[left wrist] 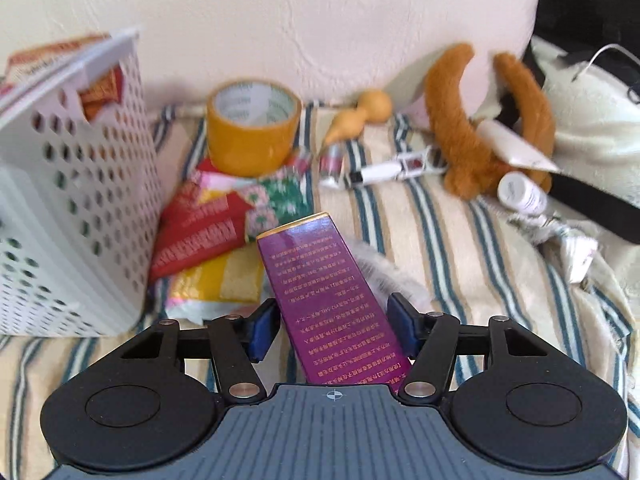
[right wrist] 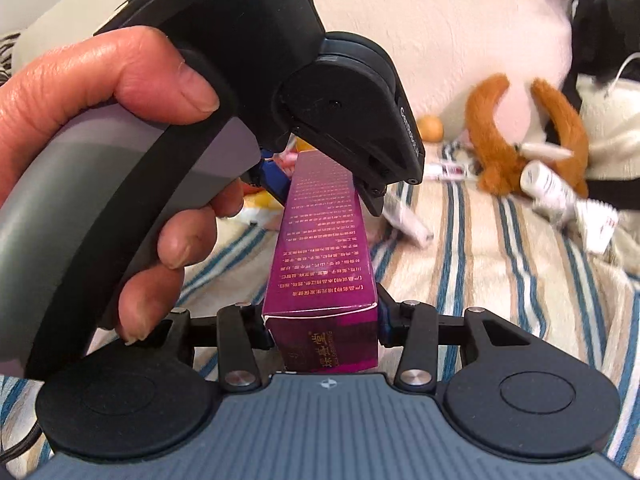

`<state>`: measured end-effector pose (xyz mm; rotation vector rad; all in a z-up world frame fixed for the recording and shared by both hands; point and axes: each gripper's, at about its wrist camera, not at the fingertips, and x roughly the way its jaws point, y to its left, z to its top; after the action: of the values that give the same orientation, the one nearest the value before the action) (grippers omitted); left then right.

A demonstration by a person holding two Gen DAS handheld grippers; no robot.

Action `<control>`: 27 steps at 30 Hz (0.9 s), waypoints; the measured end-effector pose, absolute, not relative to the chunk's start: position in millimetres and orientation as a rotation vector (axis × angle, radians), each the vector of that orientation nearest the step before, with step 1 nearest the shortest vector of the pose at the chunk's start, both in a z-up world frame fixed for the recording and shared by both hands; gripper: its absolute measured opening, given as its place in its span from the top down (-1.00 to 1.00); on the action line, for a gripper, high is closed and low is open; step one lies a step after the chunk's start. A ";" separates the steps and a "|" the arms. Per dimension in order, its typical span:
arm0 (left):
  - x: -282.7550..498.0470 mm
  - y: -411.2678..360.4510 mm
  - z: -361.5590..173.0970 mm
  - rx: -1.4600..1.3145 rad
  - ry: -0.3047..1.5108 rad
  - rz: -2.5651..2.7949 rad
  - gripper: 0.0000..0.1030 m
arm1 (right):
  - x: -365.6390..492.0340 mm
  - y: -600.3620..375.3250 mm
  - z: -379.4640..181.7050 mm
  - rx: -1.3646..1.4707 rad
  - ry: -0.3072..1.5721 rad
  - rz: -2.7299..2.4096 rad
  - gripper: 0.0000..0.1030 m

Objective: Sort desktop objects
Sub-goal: 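Hold the purple box with the right gripper while the left gripper closes on it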

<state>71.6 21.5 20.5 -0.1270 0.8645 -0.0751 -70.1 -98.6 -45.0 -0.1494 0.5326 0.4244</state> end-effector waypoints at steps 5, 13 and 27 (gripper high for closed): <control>61.1 23.9 38.4 -0.155 0.804 -0.060 -0.17 | -80.5 -100.7 -38.3 -0.152 0.437 0.429 0.04; 39.2 26.4 61.9 -0.167 0.706 -0.032 -0.17 | -88.8 -105.4 -30.2 -0.150 0.308 0.451 0.04; 11.0 47.0 81.9 -0.210 0.639 0.011 -0.17 | -134.0 -88.0 -20.5 -0.214 0.161 0.490 0.04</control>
<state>11.0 47.0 81.9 -0.2099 0.6393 0.0111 -134.0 -88.0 -20.5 -0.2138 0.1610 0.4901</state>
